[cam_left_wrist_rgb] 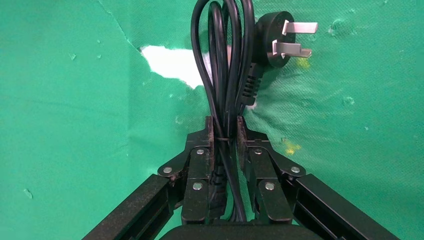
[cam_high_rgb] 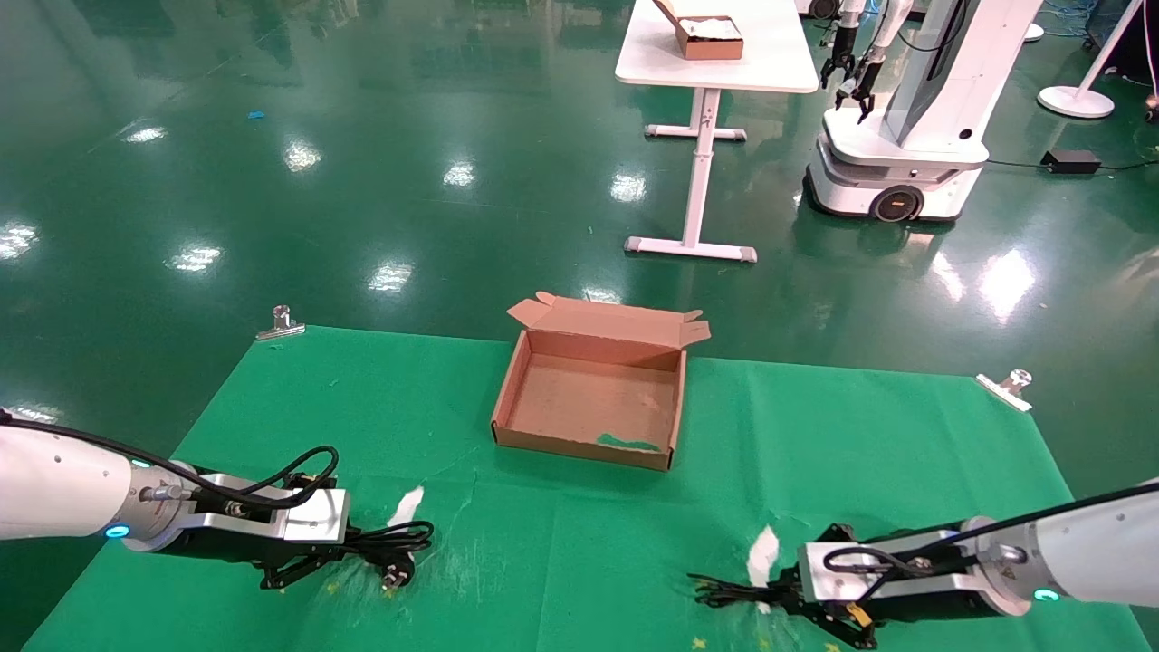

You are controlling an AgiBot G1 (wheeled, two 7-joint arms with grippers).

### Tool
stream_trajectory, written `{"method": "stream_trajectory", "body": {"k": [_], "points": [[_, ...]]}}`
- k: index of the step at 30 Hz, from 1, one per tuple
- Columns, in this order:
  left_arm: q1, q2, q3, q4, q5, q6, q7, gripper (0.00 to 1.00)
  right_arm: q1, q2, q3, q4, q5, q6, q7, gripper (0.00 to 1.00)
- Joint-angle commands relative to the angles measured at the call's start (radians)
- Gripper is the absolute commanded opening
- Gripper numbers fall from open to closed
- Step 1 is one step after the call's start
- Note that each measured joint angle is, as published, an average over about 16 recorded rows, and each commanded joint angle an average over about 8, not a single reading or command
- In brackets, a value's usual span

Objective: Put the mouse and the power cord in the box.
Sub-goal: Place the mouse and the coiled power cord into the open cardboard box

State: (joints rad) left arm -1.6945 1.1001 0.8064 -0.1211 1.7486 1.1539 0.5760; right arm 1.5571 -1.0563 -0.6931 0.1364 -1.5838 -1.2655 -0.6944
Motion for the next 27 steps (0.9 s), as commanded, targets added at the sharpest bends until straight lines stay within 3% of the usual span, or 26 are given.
{"method": "stream_trajectory", "body": {"k": [1,8,13,16,22,27], "points": [[0.002,0.001,0.001,-0.001,0.001,-0.002,0.001,0.00,0.000,-0.003,-0.005,0.001,-0.007,0.002,0.000,0.00],[-0.047,-0.035,-0.046,0.034,-0.068,0.084,-0.053,0.00,-0.004,0.082,0.101,-0.024,0.147,-0.042,0.005,0.00],[-0.127,-0.072,-0.141,0.095,-0.206,0.169,-0.178,0.00,0.047,0.170,0.176,0.005,0.253,-0.085,0.008,0.00],[-0.169,-0.061,-0.189,0.124,-0.276,0.161,-0.257,0.00,0.108,0.176,0.188,0.045,0.268,-0.095,0.035,0.00],[-0.259,0.017,-0.233,0.137,-0.341,-0.001,-0.370,0.00,0.197,0.037,0.186,0.067,0.270,-0.045,0.122,0.00],[-0.327,0.058,-0.233,0.119,-0.342,-0.107,-0.399,0.00,0.182,-0.130,0.193,-0.013,0.280,0.128,0.132,0.00]]}}
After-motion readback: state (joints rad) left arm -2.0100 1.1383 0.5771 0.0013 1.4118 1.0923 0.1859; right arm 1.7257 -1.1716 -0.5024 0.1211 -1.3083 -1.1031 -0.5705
